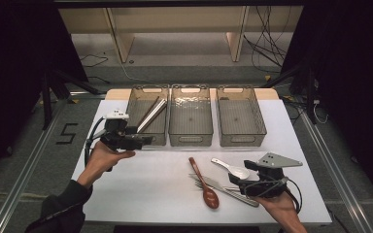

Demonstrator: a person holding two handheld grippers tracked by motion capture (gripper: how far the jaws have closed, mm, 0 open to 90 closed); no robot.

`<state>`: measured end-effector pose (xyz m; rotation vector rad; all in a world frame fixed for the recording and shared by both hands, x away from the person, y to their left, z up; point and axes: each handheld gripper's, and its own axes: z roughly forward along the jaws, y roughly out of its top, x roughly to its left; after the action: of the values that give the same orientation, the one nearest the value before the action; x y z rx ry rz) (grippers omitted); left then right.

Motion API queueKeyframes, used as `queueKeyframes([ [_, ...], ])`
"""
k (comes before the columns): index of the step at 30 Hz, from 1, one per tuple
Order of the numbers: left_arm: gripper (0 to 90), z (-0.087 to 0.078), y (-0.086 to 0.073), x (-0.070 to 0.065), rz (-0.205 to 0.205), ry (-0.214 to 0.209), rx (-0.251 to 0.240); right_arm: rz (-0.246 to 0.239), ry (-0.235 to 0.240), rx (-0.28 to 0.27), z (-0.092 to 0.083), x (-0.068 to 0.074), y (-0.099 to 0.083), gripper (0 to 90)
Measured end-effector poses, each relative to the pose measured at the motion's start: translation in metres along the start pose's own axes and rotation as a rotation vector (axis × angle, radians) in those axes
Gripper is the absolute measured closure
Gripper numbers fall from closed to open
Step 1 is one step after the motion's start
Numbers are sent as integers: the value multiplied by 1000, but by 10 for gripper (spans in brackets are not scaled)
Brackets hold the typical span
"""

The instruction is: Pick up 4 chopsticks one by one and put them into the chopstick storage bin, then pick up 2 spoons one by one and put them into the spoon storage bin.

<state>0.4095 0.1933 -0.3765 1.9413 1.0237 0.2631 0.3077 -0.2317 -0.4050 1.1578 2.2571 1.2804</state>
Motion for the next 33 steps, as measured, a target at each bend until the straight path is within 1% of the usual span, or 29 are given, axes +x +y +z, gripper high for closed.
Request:
queueKeyframes([
  [4,197,-1,-9,-5,3,-17,-8,-3,1,19,2,-3,1,273],
  [6,194,-2,-11,-8,12,-24,-16,-4,0,30,4,-5,2,273],
  [10,189,-4,-16,-14,13,-36,-34,-5,-2,54,9,-12,5,273],
  [13,184,-3,-19,-17,25,-39,-28,-8,-6,72,12,-16,7,273],
  [15,179,-3,-22,-20,40,-33,-29,-12,-9,83,16,-18,8,273],
  [21,179,-5,-29,-22,58,-29,-35,-23,-12,126,28,-24,13,274],
  [24,176,-6,-33,-22,62,-41,-33,-29,-15,141,34,-27,14,274],
  [28,173,-7,-37,-22,62,-41,-36,-30,-19,158,38,-29,15,274],
  [31,174,-10,-39,-22,75,-38,-43,-29,-22,163,40,-30,15,274],
  [33,170,-11,-41,-22,73,-38,-46,-28,-19,167,41,-30,16,274],
])
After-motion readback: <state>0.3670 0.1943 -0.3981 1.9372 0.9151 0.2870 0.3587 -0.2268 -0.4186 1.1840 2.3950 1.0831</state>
